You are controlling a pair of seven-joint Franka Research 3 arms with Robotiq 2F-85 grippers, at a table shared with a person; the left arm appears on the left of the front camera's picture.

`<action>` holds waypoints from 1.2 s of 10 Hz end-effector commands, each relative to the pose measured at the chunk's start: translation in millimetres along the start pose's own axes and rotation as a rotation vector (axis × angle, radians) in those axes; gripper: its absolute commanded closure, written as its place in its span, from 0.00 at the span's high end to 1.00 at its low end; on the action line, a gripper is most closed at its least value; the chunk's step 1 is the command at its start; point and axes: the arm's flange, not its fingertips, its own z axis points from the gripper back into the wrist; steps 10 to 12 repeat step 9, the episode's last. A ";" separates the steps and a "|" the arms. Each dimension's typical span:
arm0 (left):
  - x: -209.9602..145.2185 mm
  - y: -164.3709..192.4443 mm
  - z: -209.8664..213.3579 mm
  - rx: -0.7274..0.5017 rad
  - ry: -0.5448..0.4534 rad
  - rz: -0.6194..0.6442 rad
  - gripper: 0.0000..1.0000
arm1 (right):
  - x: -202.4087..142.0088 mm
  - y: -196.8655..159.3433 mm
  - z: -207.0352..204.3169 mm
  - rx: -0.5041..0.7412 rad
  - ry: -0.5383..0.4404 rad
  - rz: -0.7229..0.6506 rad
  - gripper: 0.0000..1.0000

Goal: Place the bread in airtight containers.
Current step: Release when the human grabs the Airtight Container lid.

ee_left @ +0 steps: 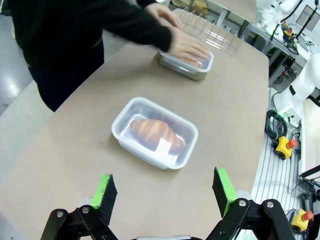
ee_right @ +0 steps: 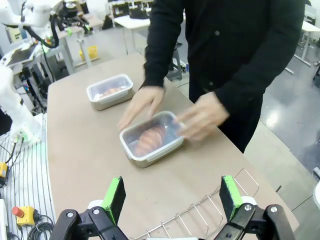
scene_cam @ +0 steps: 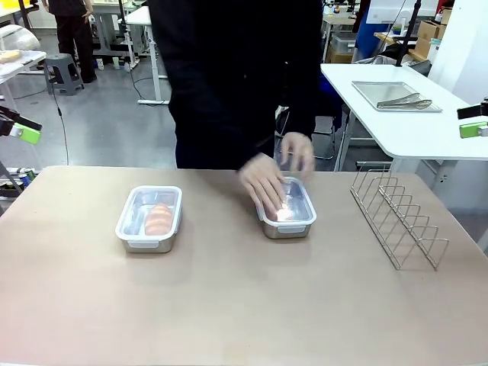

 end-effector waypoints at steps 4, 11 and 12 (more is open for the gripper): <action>0.8 -1.2 -0.4 -0.007 -0.007 -0.018 1.00 | 0.7 -0.1 0.2 0.003 -0.013 0.007 1.00; 0.8 -1.2 -0.4 -0.007 -0.007 -0.018 1.00 | 0.7 -0.1 0.2 0.003 -0.013 0.007 1.00; 0.8 -1.2 -0.4 -0.007 -0.007 -0.018 1.00 | 0.7 -0.1 0.2 0.003 -0.013 0.007 1.00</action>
